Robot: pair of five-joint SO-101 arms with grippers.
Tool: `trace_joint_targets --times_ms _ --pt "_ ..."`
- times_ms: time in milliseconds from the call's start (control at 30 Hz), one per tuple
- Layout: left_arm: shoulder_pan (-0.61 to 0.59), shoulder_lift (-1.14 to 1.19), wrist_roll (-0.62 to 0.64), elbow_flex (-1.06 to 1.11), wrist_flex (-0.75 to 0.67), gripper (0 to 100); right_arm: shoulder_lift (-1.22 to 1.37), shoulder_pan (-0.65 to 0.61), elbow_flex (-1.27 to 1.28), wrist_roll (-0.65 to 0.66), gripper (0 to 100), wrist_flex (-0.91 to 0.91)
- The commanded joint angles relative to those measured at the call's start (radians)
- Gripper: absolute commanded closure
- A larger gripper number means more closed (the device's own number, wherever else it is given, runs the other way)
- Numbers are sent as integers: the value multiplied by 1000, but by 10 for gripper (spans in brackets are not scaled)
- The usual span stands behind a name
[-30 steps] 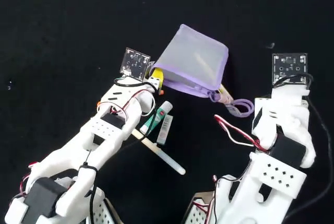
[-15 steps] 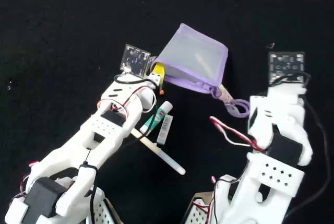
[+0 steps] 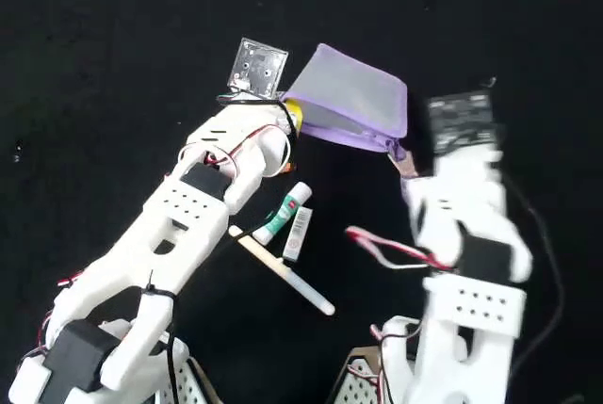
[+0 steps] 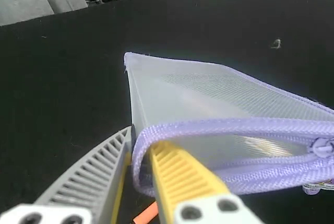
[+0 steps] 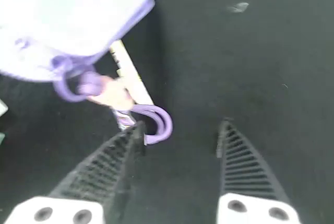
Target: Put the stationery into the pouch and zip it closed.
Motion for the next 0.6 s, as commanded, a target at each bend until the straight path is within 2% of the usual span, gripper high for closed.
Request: trace_joint_targets --times_ms 0,167,233,333,433,567 --pt "-12 -32 -2 -51 0 972 -21 -138 147 3 786 -184" --pt "-51 -41 0 -53 2 972 -13 -147 219 2 787 -305" --pt "-68 -40 32 -53 2 972 -13 -149 231 0 787 -316" --pt "-68 -40 71 -53 6 972 -7 -149 282 0 787 -425" --pt "-64 -43 75 -51 8 972 58 -166 317 -2 787 -545" --pt "-65 -35 74 -50 8 972 183 -186 260 -8 788 -597"
